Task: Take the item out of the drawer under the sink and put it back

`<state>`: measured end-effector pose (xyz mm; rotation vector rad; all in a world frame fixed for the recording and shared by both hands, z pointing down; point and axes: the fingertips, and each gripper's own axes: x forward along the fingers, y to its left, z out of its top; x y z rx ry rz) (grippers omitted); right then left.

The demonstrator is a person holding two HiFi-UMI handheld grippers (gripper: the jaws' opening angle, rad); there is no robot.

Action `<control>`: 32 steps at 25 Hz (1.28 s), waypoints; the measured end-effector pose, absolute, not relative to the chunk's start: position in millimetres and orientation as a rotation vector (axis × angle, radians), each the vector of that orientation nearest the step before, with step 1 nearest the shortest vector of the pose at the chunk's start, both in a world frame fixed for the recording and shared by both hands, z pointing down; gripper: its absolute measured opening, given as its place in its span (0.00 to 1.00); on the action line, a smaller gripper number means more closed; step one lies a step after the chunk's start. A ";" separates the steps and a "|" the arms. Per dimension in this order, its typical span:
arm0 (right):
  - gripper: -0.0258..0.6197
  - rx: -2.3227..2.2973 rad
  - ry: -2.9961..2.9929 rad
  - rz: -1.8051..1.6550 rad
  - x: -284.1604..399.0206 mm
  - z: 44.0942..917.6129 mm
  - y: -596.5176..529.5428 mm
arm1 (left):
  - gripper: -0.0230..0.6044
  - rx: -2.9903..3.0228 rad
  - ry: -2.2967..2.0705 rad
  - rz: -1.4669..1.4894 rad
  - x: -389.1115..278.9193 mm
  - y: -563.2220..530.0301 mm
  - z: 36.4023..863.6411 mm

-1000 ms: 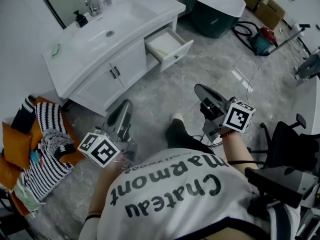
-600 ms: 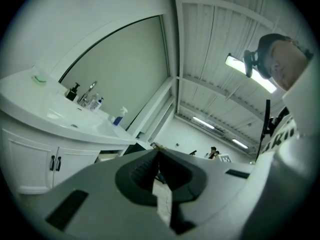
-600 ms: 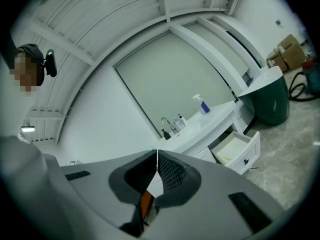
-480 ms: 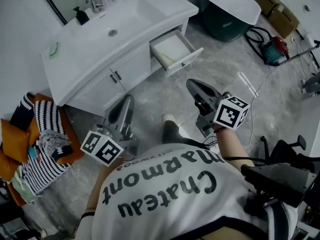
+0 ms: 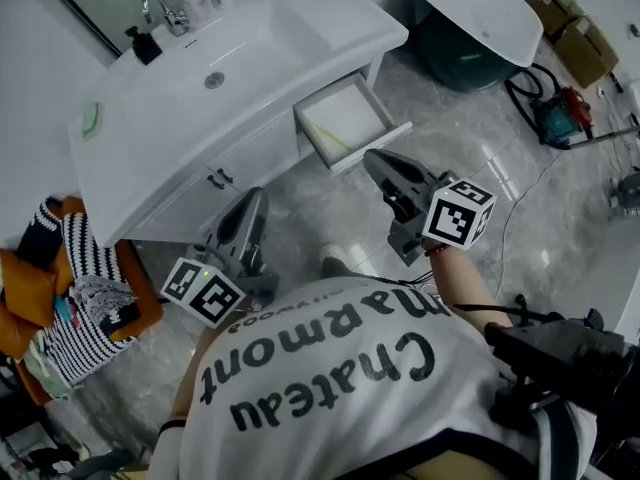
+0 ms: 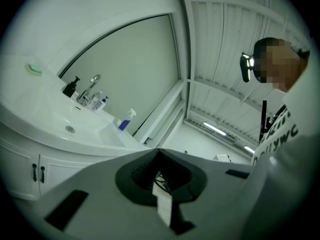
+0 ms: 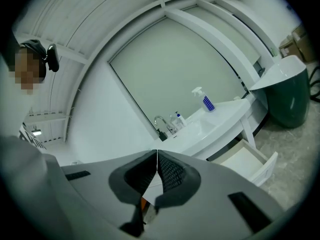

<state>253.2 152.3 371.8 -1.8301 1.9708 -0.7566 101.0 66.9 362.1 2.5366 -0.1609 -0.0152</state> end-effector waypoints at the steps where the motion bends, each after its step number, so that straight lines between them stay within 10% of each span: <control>1: 0.06 -1.806 1.992 -0.763 258.9 371.7 145.8 | 0.05 2.527 -0.164 -0.031 108.3 61.2 362.4; 32: 0.06 -1.698 2.107 -0.969 349.2 437.4 39.9 | 0.05 2.531 -0.458 0.115 167.2 -31.9 405.9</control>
